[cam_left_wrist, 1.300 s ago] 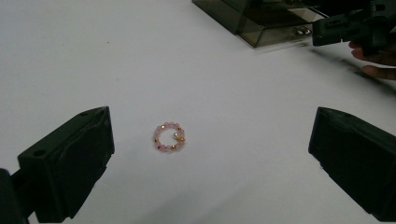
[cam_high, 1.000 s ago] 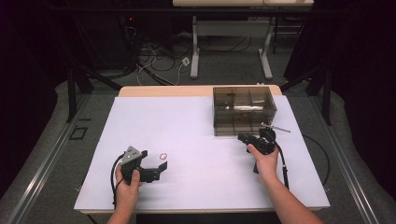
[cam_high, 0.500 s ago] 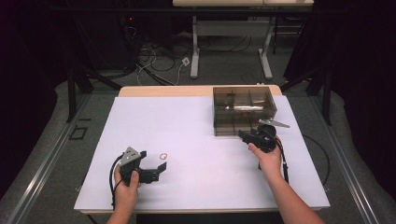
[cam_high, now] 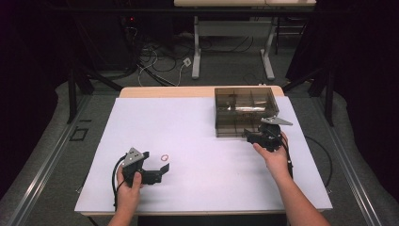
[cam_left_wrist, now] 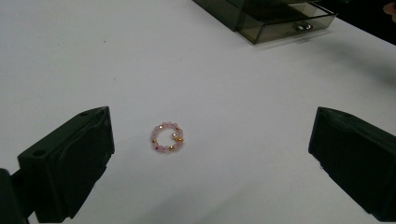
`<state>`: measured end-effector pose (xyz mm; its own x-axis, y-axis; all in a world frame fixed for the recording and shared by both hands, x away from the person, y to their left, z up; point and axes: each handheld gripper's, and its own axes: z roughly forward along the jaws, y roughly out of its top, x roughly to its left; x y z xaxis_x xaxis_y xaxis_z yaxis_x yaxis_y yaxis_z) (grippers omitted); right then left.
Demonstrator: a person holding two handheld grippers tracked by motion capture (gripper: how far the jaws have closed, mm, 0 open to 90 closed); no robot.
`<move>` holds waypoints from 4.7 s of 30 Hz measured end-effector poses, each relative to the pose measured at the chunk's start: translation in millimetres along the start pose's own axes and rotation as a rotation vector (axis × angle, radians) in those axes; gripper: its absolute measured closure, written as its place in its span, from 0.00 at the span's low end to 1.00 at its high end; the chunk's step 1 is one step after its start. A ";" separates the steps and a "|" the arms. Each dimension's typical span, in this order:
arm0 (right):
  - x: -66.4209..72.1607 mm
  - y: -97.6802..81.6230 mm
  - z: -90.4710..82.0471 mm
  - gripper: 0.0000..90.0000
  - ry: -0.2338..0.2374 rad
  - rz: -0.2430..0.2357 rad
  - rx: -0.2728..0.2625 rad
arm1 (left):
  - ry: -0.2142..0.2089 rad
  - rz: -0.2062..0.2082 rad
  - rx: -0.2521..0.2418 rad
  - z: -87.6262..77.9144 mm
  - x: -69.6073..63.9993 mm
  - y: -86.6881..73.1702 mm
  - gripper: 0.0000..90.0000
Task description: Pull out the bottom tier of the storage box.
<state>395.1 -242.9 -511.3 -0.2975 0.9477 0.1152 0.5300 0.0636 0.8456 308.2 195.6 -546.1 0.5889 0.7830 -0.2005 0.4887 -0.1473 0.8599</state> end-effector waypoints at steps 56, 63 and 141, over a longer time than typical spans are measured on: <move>-88.2 7.2 19.2 0.82 -0.118 0.106 0.104 | 0.058 -0.028 0.003 -7.1 6.0 -7.6 0.00; -94.6 4.5 21.6 0.89 -0.131 0.116 0.112 | 0.058 -0.026 0.003 -7.1 6.1 -7.5 0.00; -89.0 -8.2 28.8 0.97 -0.179 0.140 0.168 | 0.053 -0.024 0.009 -6.6 5.7 -7.0 0.00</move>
<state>440.1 -318.8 -543.6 -0.0755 0.9901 0.1183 0.6846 -0.0348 0.7281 303.9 205.1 -550.2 0.5425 0.8169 -0.1956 0.5078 -0.1335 0.8511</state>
